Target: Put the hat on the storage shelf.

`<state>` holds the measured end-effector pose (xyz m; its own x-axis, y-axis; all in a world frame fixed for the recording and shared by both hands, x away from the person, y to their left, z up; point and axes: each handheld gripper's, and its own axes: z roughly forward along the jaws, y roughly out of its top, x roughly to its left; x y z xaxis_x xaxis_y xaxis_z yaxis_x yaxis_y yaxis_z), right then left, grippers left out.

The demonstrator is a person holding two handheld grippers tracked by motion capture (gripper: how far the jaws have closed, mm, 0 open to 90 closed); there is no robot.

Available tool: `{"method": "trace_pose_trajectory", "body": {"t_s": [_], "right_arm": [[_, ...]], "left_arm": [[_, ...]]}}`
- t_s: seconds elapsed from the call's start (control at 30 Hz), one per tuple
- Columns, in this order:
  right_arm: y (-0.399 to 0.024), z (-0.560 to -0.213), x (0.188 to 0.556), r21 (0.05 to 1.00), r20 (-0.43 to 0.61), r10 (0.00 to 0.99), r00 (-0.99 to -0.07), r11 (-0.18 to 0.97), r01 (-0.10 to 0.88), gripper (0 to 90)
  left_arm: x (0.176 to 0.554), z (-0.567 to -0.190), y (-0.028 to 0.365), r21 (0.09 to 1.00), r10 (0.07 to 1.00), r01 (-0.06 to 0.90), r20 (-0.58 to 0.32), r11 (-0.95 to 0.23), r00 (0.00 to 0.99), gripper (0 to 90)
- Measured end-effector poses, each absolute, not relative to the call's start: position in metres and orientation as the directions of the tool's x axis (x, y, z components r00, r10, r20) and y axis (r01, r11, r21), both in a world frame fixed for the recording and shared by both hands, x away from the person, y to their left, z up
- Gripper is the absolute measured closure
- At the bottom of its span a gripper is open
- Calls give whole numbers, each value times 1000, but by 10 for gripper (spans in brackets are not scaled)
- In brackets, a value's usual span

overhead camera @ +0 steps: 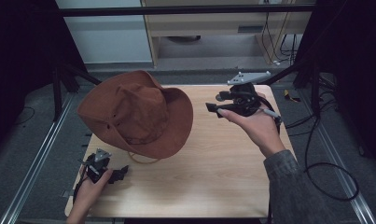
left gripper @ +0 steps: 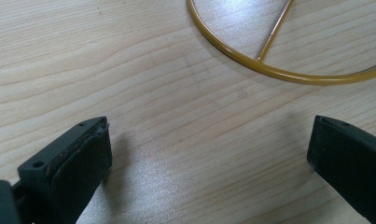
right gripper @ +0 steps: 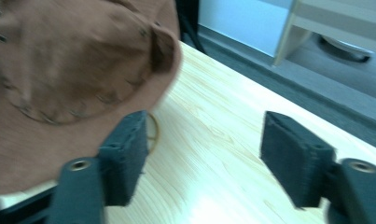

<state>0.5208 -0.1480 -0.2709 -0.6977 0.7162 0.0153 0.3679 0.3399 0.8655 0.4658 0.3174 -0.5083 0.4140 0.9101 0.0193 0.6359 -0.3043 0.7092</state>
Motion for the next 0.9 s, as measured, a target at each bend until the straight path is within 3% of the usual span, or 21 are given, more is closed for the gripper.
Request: {"method": "trace_pose_trajectory", "body": {"t_s": [0.3,0.57,0.77,0.9], "right_arm": [[-183,-319,506,861,18,774,-633,310,404,149],[-201,-377,494,834,17,797,-604,322,448,125],[-202,-440,489,757,19,813,-582,369,540,114],[-200,-460,488,731,14,822,-569,380,567,118]], "left_arm": [[466,-508,317,709,910,636,19,-304,414,0],[466,-508,317,709,910,636,20,-304,413,0],[466,-508,317,709,910,635,21,-305,414,0],[466,-508,317,709,911,636,20,-304,413,0]]}}
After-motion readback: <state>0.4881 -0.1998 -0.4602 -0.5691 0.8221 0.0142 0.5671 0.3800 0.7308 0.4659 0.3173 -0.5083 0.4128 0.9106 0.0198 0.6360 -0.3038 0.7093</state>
